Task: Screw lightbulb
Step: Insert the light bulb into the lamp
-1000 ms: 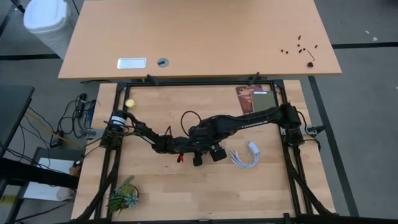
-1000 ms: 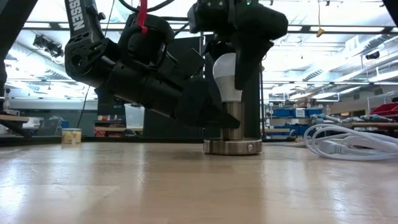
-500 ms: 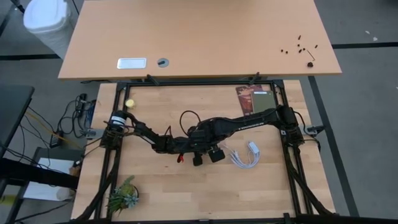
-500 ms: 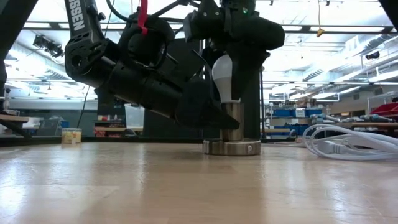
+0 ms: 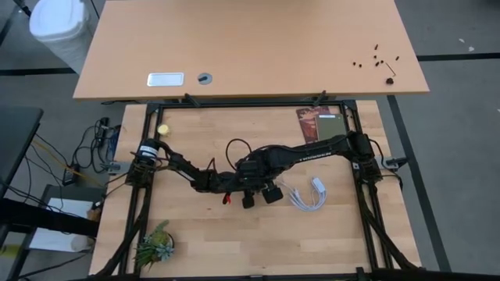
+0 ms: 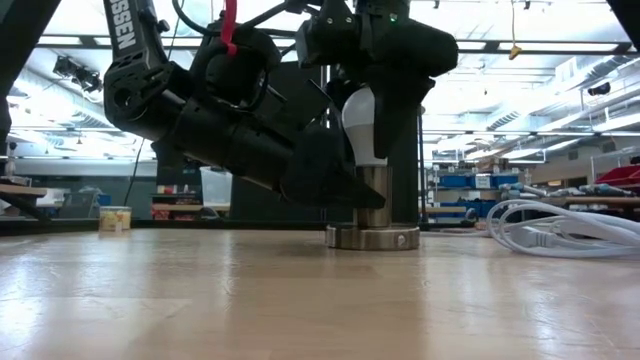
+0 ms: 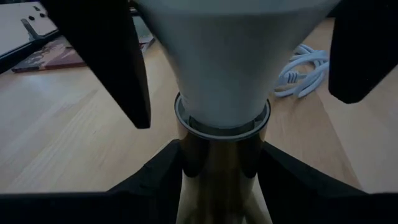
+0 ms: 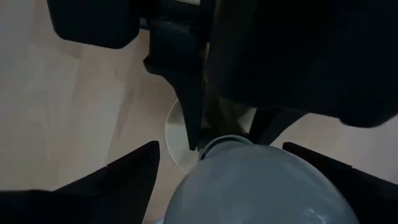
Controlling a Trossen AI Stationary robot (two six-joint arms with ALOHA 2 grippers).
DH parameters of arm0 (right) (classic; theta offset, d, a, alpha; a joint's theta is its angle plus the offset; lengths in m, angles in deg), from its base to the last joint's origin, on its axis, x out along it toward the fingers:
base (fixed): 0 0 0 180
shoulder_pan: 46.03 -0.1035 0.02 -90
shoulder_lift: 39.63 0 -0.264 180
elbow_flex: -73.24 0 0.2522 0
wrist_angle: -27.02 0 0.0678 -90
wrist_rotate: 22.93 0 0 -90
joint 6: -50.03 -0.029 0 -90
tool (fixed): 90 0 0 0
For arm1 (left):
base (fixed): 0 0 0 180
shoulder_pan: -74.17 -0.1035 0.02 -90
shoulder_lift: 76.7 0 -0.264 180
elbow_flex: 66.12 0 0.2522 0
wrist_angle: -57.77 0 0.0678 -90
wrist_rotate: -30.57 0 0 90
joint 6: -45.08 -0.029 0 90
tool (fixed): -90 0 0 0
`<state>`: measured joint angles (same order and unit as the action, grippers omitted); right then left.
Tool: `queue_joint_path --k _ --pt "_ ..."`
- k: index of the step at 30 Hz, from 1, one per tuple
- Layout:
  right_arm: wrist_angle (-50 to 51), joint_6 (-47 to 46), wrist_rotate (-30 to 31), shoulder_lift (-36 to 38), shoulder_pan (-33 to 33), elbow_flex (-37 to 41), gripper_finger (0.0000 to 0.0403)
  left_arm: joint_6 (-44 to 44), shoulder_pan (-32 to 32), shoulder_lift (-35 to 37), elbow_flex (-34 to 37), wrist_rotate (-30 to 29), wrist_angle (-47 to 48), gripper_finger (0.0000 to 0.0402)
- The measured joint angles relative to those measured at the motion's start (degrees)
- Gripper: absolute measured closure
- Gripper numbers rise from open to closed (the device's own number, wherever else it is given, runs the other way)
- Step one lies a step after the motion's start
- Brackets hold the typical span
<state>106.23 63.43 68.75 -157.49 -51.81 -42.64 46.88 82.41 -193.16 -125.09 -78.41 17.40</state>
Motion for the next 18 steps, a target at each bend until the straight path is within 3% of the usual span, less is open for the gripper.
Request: queue_joint_path --k 18 --pt "3.5 -11.4 -0.5 0.1 2.6 -2.0 0.0060 -0.1 0.0 0.1 0.0 1.1 -0.3 0.0218"
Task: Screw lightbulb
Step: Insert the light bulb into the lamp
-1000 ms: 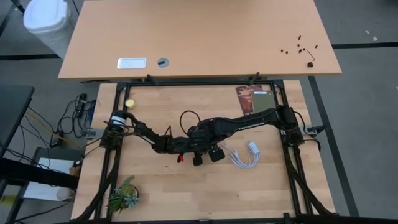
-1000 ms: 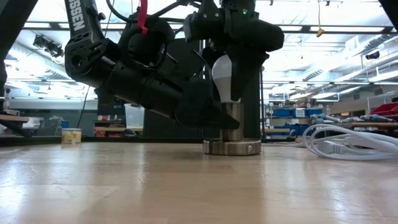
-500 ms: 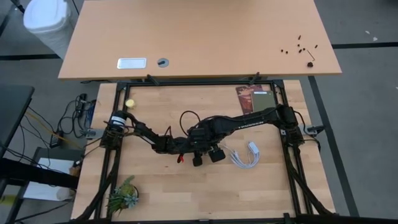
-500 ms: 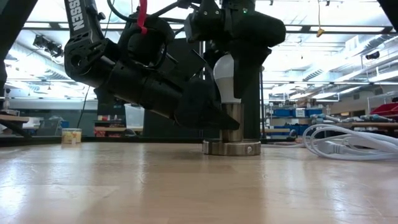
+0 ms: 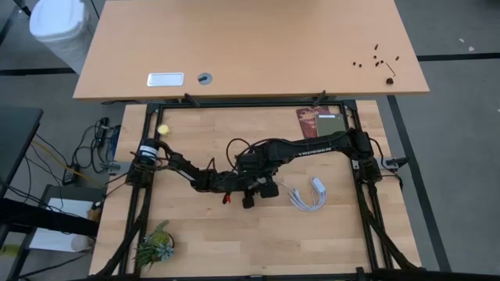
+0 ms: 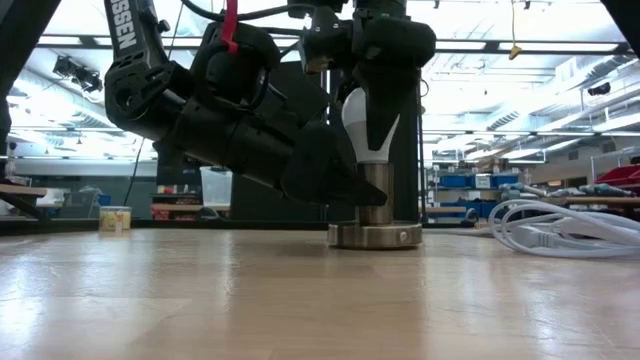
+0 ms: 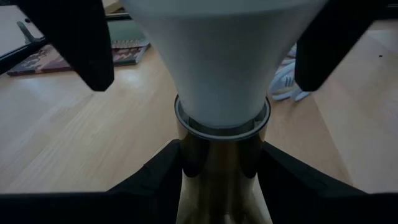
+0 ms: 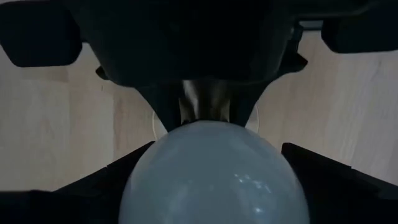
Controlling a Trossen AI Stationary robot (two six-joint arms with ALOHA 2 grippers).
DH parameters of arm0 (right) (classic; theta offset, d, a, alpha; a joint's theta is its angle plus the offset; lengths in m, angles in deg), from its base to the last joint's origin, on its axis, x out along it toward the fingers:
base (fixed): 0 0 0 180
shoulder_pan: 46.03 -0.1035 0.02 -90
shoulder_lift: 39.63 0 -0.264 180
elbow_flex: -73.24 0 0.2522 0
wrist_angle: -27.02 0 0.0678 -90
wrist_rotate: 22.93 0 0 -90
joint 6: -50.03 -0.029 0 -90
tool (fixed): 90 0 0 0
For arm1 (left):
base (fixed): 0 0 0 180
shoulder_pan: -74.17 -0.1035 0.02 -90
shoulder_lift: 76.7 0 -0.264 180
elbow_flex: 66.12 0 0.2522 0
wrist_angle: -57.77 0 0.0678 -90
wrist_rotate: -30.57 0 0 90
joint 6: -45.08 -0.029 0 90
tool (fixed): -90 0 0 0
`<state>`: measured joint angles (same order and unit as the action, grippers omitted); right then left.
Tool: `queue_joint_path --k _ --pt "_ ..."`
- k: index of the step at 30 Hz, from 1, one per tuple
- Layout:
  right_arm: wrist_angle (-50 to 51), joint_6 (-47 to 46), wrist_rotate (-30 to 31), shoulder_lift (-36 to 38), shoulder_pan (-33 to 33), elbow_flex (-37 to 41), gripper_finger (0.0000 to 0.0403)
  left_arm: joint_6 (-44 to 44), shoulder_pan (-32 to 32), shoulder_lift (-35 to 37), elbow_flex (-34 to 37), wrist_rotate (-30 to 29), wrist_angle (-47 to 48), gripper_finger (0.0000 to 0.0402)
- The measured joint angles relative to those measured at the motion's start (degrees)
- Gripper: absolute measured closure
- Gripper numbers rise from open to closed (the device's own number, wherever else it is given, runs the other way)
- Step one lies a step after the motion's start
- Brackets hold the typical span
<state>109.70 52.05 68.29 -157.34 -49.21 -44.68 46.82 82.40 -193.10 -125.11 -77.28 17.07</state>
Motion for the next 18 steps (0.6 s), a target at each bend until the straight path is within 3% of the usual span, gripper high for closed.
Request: queue_joint_path --k 13,18 --pt "0.2 -4.8 0.0 0.0 -0.7 0.0 0.0143 0.0 0.0 0.0 0.0 0.1 0.1 0.0218" --pt "0.2 -10.8 0.3 0.0 -0.7 0.0 0.0140 0.2 0.0 0.0 0.0 0.2 0.1 0.0218"
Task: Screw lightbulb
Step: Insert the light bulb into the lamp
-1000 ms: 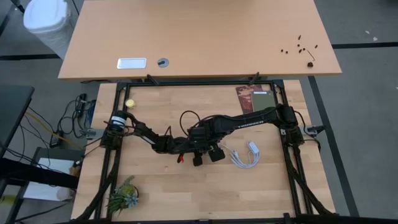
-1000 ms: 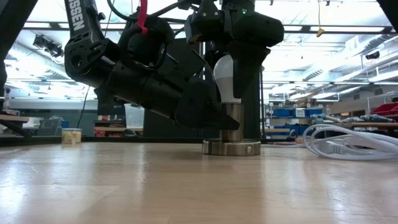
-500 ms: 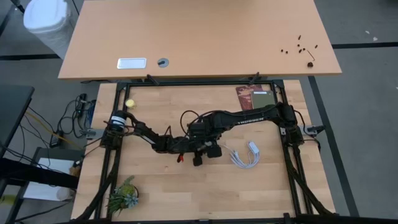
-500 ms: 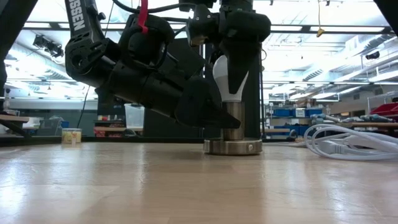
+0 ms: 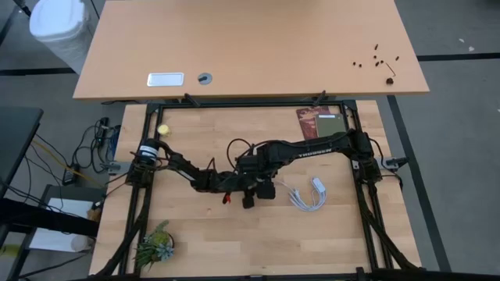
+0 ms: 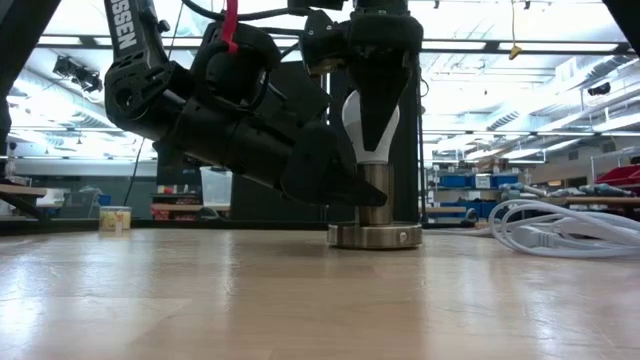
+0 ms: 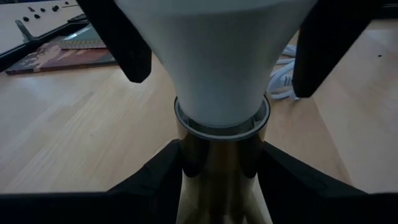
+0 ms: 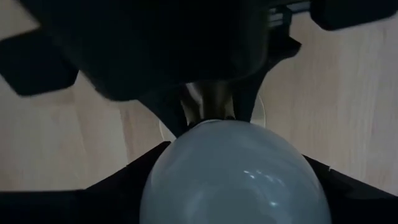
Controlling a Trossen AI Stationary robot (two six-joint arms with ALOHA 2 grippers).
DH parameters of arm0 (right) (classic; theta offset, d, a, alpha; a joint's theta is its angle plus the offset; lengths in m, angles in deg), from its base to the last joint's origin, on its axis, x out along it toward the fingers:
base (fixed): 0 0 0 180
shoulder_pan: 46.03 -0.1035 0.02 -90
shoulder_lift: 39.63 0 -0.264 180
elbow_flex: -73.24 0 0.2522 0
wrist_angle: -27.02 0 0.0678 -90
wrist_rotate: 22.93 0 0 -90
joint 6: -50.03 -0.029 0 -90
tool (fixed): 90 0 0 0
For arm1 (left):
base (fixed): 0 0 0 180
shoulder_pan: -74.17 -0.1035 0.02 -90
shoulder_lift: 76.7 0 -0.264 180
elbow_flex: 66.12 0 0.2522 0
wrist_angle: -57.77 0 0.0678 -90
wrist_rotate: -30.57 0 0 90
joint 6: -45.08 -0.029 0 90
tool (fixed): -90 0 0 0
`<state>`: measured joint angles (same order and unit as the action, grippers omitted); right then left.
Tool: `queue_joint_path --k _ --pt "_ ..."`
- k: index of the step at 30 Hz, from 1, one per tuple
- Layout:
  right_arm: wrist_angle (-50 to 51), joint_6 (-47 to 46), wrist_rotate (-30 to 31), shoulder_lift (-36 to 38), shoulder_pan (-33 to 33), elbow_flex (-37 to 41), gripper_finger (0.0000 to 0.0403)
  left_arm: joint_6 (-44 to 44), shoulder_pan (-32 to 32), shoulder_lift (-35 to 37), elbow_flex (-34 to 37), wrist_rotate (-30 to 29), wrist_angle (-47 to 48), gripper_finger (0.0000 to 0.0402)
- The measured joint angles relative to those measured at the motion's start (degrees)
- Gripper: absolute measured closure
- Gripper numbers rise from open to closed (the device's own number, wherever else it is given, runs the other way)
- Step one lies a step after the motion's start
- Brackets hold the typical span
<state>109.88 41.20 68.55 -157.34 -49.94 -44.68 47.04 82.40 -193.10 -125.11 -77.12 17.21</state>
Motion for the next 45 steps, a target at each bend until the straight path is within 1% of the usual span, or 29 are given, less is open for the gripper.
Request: queue_joint_path --k 4,8,13,20,23,25,27,30,37,42,45 --pt "0.0 -5.9 1.3 0.0 -0.3 0.0 0.0124 0.1 0.0 0.0 0.0 -0.6 0.0 0.0218" --pt "0.0 -11.8 2.0 0.0 -0.3 0.0 0.0130 1.5 0.0 0.0 0.0 -0.9 0.0 0.0218" --pt "0.0 -21.7 3.2 0.0 -0.3 0.0 0.0142 1.7 0.0 0.0 0.0 -1.2 0.0 0.0218" --pt "0.0 -35.9 3.7 0.0 -0.3 0.0 0.0123 4.1 0.0 0.0 0.0 -1.3 -0.1 0.0218" --pt "0.0 -40.9 3.7 0.0 -0.3 0.0 0.0125 4.3 0.0 0.0 0.0 -1.7 0.0 0.0218" --pt "0.0 -42.4 3.7 0.0 -0.3 0.0 0.0128 4.3 0.0 0.0 0.0 -1.7 0.0 0.0218" --pt "0.0 -41.7 3.7 0.0 -0.4 0.0 0.0130 4.3 0.0 0.0 0.0 -1.8 0.1 0.0218" --pt "-0.1 -37.4 3.6 0.0 -0.4 0.0 0.0124 4.3 0.0 0.0 0.0 -2.1 0.4 0.0218" --pt "-0.8 -25.1 3.6 0.3 -0.3 0.0 0.0083 4.1 0.0 0.0 0.0 -2.0 1.7 0.0218" --pt "-0.8 -21.4 2.7 0.5 -0.2 0.0 0.0061 3.2 0.0 0.0 0.0 -2.0 1.6 0.0218" --pt "-0.9 -18.3 1.5 0.5 -0.2 0.0 0.0054 3.2 0.0 0.0 0.0 -2.0 1.6 0.0218"
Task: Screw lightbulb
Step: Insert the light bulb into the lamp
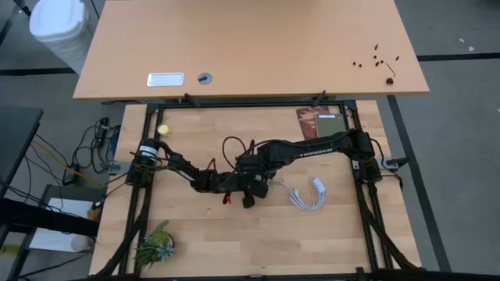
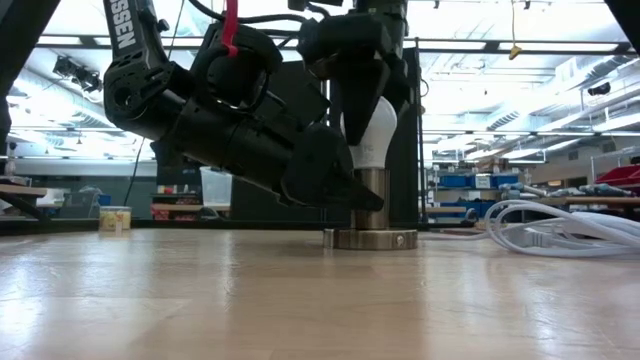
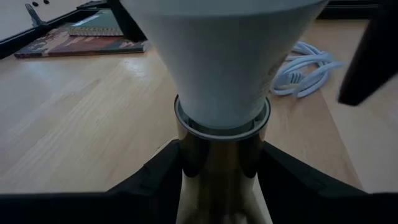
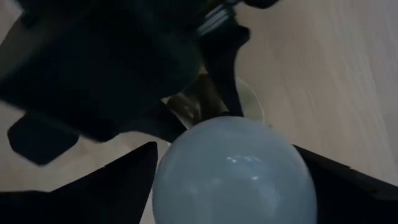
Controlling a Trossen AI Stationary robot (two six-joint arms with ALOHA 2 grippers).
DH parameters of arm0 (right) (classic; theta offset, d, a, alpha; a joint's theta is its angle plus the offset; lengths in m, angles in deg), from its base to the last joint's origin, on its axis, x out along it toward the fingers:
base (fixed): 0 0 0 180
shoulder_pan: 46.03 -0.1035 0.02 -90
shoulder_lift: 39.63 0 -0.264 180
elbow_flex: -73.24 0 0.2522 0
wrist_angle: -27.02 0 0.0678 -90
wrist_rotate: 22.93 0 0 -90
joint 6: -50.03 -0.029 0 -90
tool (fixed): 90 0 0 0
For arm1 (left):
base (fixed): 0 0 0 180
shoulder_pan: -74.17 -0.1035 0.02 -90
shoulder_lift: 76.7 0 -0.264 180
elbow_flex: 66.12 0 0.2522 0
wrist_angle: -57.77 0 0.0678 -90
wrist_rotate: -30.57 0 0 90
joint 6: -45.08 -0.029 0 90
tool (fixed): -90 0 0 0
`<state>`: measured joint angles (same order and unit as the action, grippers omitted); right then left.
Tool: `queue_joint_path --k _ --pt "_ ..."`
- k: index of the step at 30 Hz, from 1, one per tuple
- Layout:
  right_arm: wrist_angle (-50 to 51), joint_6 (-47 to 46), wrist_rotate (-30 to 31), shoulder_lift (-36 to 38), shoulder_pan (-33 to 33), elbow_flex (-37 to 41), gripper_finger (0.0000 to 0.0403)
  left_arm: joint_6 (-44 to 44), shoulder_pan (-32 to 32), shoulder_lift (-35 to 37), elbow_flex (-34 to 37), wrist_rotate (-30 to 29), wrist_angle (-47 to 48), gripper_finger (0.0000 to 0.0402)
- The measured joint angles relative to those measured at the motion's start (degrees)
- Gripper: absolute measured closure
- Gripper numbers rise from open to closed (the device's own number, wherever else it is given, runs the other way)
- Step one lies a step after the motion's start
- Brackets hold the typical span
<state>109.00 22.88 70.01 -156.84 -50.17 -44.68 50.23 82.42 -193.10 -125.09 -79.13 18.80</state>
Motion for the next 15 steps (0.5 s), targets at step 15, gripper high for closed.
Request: queue_joint_path --k 15 --pt "-0.1 36.9 1.9 0.0 -1.5 0.0 0.0057 -1.2 0.0 0.0 0.0 0.0 0.2 0.0218"
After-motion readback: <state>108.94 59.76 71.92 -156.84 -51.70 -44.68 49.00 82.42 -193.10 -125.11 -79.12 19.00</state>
